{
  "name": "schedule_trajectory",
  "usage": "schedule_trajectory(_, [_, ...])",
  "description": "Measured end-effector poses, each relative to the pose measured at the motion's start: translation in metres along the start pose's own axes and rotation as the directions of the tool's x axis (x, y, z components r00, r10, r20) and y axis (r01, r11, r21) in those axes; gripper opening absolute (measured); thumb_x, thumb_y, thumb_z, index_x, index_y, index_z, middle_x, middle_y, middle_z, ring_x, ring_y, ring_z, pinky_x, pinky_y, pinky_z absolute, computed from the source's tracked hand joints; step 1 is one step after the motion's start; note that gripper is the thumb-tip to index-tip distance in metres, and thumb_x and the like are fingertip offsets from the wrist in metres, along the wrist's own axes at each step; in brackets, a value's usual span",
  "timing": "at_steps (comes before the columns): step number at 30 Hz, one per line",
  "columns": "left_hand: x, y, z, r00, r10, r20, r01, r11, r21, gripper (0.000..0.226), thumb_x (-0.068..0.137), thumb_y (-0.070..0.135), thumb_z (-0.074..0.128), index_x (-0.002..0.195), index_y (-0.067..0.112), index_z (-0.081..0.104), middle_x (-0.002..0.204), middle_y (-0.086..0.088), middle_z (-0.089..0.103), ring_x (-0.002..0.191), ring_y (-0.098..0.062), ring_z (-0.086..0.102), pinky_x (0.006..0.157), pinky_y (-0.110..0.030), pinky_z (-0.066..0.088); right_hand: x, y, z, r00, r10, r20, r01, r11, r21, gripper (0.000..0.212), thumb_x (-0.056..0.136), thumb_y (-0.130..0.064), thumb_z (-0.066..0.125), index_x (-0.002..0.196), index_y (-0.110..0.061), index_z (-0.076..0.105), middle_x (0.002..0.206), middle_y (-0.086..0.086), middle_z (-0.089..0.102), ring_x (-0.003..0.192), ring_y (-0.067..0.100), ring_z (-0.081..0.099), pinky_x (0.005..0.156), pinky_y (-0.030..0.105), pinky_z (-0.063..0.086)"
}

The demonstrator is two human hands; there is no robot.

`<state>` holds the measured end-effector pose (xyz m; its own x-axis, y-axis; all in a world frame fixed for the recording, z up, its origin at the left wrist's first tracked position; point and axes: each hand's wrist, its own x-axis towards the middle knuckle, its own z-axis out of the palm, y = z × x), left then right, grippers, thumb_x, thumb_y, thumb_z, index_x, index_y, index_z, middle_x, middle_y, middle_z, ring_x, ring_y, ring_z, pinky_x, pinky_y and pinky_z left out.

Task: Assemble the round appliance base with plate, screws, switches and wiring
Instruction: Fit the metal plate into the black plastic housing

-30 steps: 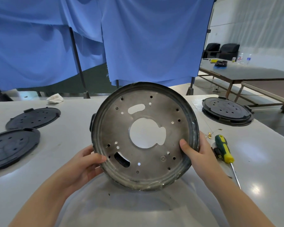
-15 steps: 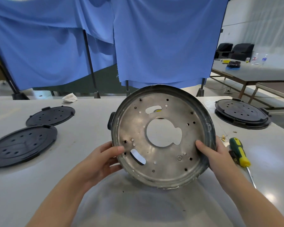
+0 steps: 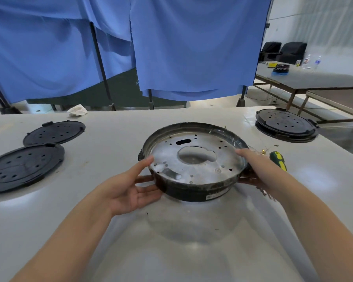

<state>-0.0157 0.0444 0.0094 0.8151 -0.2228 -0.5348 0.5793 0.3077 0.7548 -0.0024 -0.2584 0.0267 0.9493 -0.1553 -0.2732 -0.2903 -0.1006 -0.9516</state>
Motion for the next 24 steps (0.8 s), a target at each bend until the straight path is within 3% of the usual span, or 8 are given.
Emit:
schedule_trajectory(2, [0.001,0.002,0.004,1.0,-0.019,-0.003,0.019,1.0,0.017,0.083,0.055,0.039,0.085,0.12,-0.003,0.055,0.107,-0.028,0.068,0.095,-0.039,0.07,0.076,-0.048,0.06,0.002,0.001,-0.004,0.999,0.019,-0.048,-0.022,0.997,-0.069,0.03,0.085,-0.045,0.062,0.087,-0.016,0.056,0.081,0.015,0.066,0.072,0.024,0.068,0.064,0.032,0.058])
schedule_trajectory(4, [0.0,0.003,0.008,0.999,-0.043,0.001,0.043,0.998,0.039,0.084,0.057,0.039,0.085,0.122,-0.003,0.054,0.11,-0.028,0.068,0.096,-0.038,0.071,0.075,-0.046,0.061,0.004,0.002,-0.008,0.996,0.023,-0.087,-0.037,0.986,-0.162,0.034,0.083,-0.049,0.061,0.083,-0.015,0.056,0.078,0.013,0.065,0.067,0.023,0.064,0.059,0.029,0.055])
schedule_trajectory(7, [-0.001,0.003,0.007,0.997,-0.071,0.001,0.071,0.996,0.05,0.087,0.056,0.038,0.085,0.124,-0.004,0.052,0.112,-0.029,0.067,0.097,-0.039,0.07,0.071,-0.045,0.062,0.008,0.006,-0.012,0.993,0.017,-0.119,-0.055,0.945,-0.324,0.049,0.081,-0.057,0.056,0.092,-0.01,0.06,0.076,0.011,0.064,0.06,0.022,0.059,0.062,0.031,0.05])
schedule_trajectory(14, [-0.001,0.012,-0.001,0.997,-0.07,-0.031,0.073,0.993,0.093,0.089,0.054,0.038,0.087,0.125,-0.003,0.053,0.11,-0.029,0.068,0.095,-0.039,0.071,0.064,-0.043,0.061,0.009,0.004,-0.034,0.985,-0.163,-0.058,0.112,0.855,-0.507,0.056,0.086,-0.055,0.053,0.079,0.001,0.056,0.068,0.007,0.048,0.059,0.02,0.042,0.061,0.029,0.035])
schedule_trajectory(17, [0.0,0.013,-0.004,0.996,-0.067,-0.051,0.071,0.994,0.086,0.087,0.055,0.039,0.087,0.123,-0.004,0.054,0.108,-0.028,0.069,0.092,-0.039,0.072,0.062,-0.042,0.061,0.004,0.003,-0.05,0.972,-0.234,0.019,0.193,0.75,-0.633,0.03,0.089,-0.043,0.059,0.081,-0.016,0.069,0.068,-0.002,0.062,0.057,0.013,0.051,0.055,0.022,0.037])
schedule_trajectory(20, [0.003,0.012,-0.005,0.996,-0.065,-0.058,0.069,0.995,0.072,0.084,0.058,0.04,0.085,0.122,-0.005,0.054,0.105,-0.027,0.069,0.089,-0.038,0.072,0.06,-0.041,0.061,0.001,0.005,-0.061,0.957,-0.27,0.103,0.26,0.653,-0.711,0.009,0.087,-0.031,0.066,0.084,-0.024,0.07,0.077,-0.005,0.067,0.07,0.01,0.059,0.062,0.022,0.044])
schedule_trajectory(22, [0.003,0.012,-0.004,0.996,-0.059,-0.061,0.064,0.995,0.077,0.083,0.058,0.04,0.084,0.121,-0.005,0.054,0.103,-0.026,0.069,0.088,-0.038,0.072,0.06,-0.041,0.061,0.0,0.01,-0.064,0.954,-0.258,0.149,0.279,0.595,-0.754,0.001,0.084,-0.026,0.07,0.084,-0.026,0.07,0.079,-0.008,0.068,0.074,0.005,0.06,0.063,0.017,0.043])
schedule_trajectory(24, [0.004,0.011,-0.001,0.997,-0.052,-0.064,0.058,0.995,0.087,0.082,0.058,0.039,0.083,0.12,-0.005,0.055,0.101,-0.026,0.07,0.088,-0.038,0.072,0.06,-0.041,0.061,-0.001,0.014,-0.064,0.954,-0.233,0.188,0.288,0.539,-0.792,0.009,0.081,-0.025,0.072,0.076,-0.032,0.069,0.073,-0.015,0.066,0.07,0.0,0.06,0.058,0.013,0.04])
